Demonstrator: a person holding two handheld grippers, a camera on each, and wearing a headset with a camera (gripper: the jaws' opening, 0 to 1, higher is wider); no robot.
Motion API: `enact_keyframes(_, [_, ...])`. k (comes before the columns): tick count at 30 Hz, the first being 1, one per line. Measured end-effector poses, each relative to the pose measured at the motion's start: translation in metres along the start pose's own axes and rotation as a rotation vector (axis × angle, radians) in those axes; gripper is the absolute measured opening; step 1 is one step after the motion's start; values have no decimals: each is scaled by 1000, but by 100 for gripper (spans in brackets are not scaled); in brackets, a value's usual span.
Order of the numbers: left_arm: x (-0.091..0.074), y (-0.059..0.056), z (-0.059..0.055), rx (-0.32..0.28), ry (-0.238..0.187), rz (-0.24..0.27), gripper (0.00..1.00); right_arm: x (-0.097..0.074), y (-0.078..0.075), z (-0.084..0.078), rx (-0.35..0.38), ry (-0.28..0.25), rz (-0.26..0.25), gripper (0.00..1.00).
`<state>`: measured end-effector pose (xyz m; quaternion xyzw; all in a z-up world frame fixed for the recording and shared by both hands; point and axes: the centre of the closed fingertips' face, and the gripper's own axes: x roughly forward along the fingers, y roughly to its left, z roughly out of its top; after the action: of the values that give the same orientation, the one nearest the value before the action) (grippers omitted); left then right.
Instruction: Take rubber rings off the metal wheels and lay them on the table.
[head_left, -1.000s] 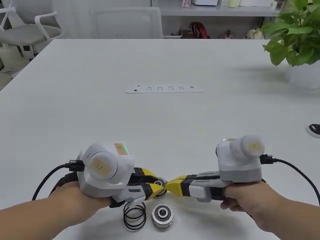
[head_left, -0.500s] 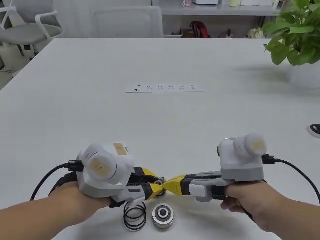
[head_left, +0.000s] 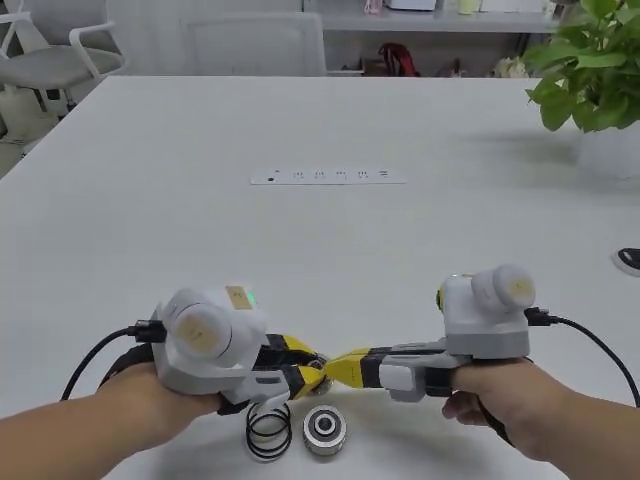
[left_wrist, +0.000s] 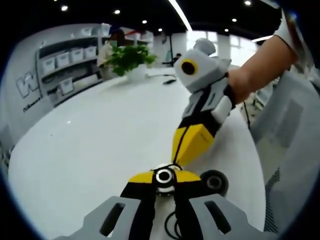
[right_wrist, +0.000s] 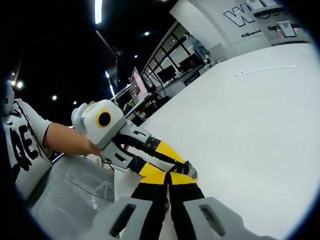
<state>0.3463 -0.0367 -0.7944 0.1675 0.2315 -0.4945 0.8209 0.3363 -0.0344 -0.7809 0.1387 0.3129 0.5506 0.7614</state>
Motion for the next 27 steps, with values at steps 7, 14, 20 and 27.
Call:
enact_keyframes(7, [0, -1, 1, -25, -18, -25, 14, 0, -6, -3, -4, 15, -36, 0])
enact_keyframes(14, [-4, -1, 3, -34, -26, -38, 18, 1, -5, 0, -4, 7, -39, 0])
enact_keyframes(20, [-17, -1, 6, -31, -44, -47, 23, 0, -6, 2, -4, 4, -39, 0])
enact_keyframes(27, [-41, 2, 6, -42, -68, -50, 31, -2, -6, 3, -1, 1, -36, 0])
